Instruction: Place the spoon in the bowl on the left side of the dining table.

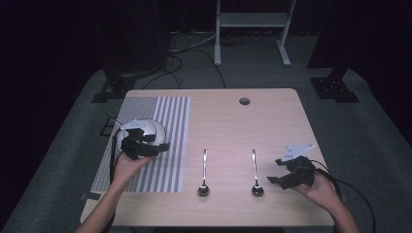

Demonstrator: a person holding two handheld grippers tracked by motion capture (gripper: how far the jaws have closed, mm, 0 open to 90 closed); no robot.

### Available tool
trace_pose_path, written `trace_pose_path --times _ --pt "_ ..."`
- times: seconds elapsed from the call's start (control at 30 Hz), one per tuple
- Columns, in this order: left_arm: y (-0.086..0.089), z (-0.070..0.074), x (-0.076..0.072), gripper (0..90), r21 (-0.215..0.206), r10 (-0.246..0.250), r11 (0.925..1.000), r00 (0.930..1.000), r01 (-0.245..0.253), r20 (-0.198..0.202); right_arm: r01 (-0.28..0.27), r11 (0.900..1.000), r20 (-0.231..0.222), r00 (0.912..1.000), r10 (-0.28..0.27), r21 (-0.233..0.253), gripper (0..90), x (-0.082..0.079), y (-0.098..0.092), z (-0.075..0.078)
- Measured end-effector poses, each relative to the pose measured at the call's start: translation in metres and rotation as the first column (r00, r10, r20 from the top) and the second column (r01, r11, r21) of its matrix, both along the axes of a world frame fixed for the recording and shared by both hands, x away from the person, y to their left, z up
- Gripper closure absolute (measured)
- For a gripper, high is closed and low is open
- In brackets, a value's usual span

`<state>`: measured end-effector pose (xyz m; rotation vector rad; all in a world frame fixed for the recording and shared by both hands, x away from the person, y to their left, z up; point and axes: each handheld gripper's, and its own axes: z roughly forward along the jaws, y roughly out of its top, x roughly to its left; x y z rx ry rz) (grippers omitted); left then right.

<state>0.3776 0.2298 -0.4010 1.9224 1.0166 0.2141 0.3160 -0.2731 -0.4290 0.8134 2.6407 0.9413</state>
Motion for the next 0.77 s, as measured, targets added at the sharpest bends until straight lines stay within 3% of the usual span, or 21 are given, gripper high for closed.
trace_pose_path --times 0.17,0.4,0.77 --pt "-0.011 -0.003 -0.003 16.2 0.013 -0.024 0.9996 0.9997 0.024 0.003 -0.004 1.0 0.002 1.0 0.004 0.003 25.6 0.0 0.0 -0.001" --pt "-0.024 -0.009 -0.009 16.2 -0.004 -0.063 0.998 0.998 0.063 -0.007 0.0 1.0 -0.001 1.0 0.0 0.004 25.7 -0.001 -0.001 -0.003" --pt "-0.039 -0.026 -0.021 16.2 0.01 -0.113 0.9935 0.9932 0.114 -0.026 0.005 1.0 -0.001 1.0 -0.005 0.014 25.5 -0.005 -0.002 -0.005"
